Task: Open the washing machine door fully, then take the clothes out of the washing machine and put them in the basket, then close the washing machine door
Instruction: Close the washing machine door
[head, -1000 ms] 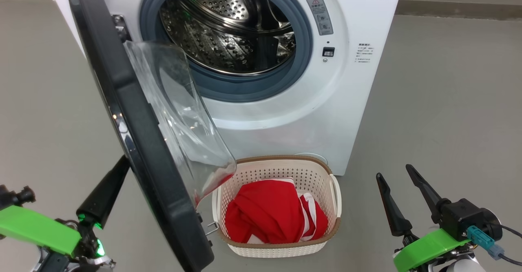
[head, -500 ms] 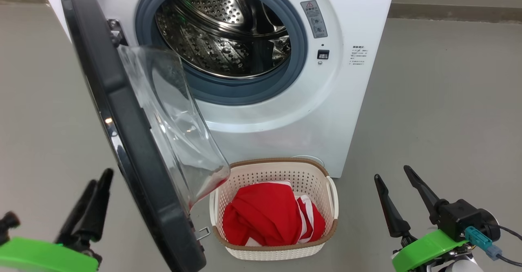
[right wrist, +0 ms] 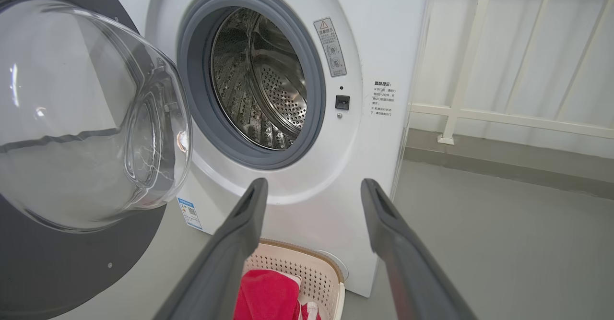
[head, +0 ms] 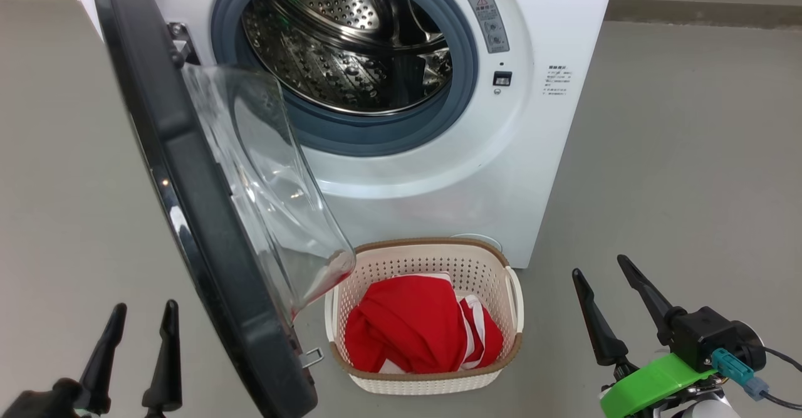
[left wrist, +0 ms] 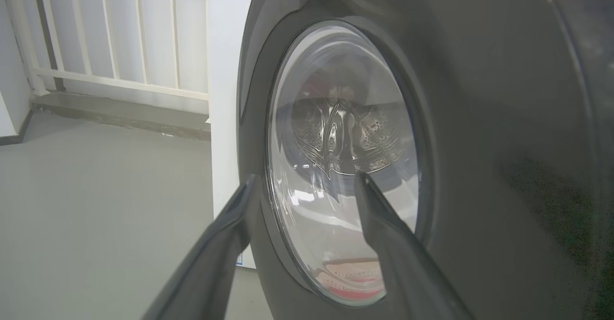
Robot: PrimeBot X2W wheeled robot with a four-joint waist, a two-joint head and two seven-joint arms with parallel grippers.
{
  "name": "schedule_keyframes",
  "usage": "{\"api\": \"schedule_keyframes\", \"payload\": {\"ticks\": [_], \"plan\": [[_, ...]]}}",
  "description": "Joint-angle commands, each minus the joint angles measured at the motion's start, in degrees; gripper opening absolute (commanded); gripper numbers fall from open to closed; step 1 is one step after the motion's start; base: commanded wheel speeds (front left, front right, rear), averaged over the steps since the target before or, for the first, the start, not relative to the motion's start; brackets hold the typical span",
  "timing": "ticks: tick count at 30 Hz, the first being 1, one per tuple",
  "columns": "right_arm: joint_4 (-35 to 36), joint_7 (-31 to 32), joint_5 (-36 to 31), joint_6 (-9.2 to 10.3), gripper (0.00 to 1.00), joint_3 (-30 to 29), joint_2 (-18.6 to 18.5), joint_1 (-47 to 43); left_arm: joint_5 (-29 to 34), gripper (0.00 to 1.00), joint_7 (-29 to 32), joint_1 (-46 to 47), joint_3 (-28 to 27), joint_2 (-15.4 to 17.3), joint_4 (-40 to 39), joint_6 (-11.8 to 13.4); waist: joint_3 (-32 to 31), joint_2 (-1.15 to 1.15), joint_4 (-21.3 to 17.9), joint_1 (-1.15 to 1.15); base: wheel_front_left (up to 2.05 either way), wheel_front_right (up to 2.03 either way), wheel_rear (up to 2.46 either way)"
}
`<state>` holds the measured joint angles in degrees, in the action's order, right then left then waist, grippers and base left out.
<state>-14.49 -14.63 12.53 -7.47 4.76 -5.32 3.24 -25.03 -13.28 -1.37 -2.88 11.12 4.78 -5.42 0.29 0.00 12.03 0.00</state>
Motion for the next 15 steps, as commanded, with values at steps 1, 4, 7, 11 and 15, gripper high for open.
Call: {"api": "schedule_keyframes", "payload": {"ticks": [1,4,7,11,15], "plan": [[1.47,-0.37,-0.16,-0.02,1.00,1.37,-0.66,1.83,2.46,1.00,-1.11,1.38,-1.77,1.41,-0.58,0.81,0.46,0.00,0.05,0.00,0.00,0.00,0.00],[1.57,-0.37,-0.08,-0.02,1.00,1.21,-0.77,2.14,5.94,1.00,-1.64,1.97,-2.08,0.52,-0.28,1.28,1.02,0.00,0.10,0.00,0.00,0.00,0.00],[1.68,-0.37,-0.07,-0.02,1.00,1.13,-0.73,2.50,8.22,1.00,-1.69,1.80,-3.93,-1.64,-2.07,1.18,1.50,0.00,-0.02,0.00,0.00,0.00,0.00],[1.72,-0.37,-0.02,-0.02,1.00,0.82,-0.56,2.82,10.57,1.00,-1.70,0.57,-5.82,-4.25,-3.22,0.45,1.81,0.00,-0.06,0.00,0.00,0.00,0.00],[1.64,-0.37,0.00,-0.02,1.00,0.65,-0.36,2.79,11.75,1.00,-1.71,-0.37,-7.06,-5.55,-3.43,-0.06,1.69,0.00,0.02,0.00,0.00,0.00,0.00]]}}
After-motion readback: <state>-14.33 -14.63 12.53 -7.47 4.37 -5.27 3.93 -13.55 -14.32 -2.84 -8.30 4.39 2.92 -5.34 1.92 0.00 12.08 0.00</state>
